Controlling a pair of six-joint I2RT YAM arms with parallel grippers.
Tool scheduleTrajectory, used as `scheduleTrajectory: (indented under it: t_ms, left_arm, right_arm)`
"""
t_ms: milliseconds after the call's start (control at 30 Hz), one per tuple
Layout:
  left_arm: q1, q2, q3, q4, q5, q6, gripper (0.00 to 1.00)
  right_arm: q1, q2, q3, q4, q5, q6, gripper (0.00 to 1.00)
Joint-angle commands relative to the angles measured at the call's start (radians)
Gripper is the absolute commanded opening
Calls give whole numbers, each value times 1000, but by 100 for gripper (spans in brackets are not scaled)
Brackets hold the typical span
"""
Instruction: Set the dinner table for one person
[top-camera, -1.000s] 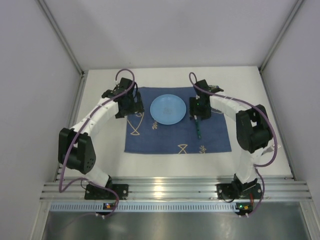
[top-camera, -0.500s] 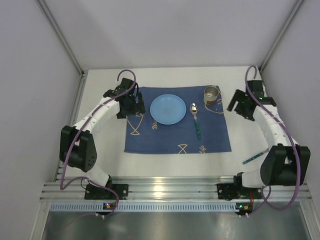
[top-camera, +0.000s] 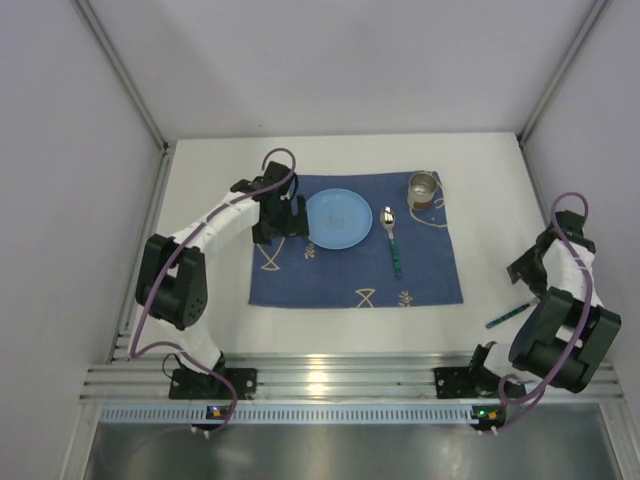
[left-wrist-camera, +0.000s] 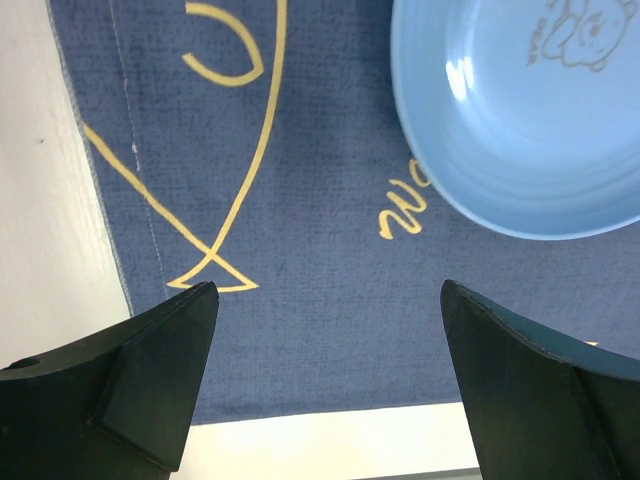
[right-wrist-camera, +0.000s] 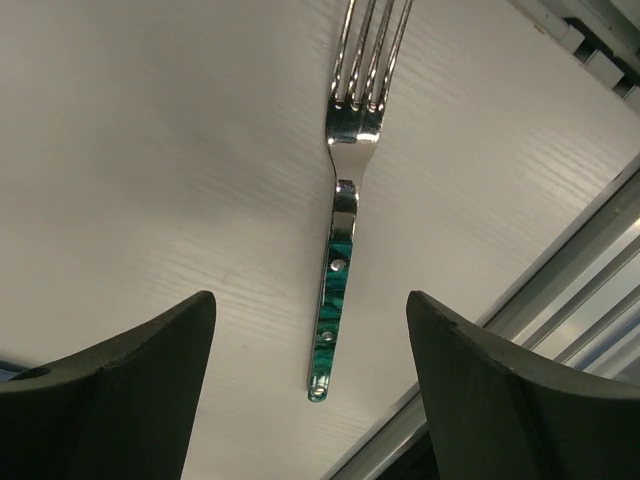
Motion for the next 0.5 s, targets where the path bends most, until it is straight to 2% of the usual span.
scheduleTrajectory:
  t_ms: [0,233,433,467]
  left_arm:
    - [-4,18,72,-8,20,24,98]
    - [-4,15,86,-22,3,52,98]
    - [-2,12,86,-30,-14,58,98]
    - [-2,9,86,-28,-14,60,98]
  right_arm:
    - [-56,-36,-36,21,-30,40,77]
    - [-119,1,-109,89,-58,69,66]
    - [-197,95,-159,193,-159,98,60]
    - [-200,125,-156,207,-167,108,56]
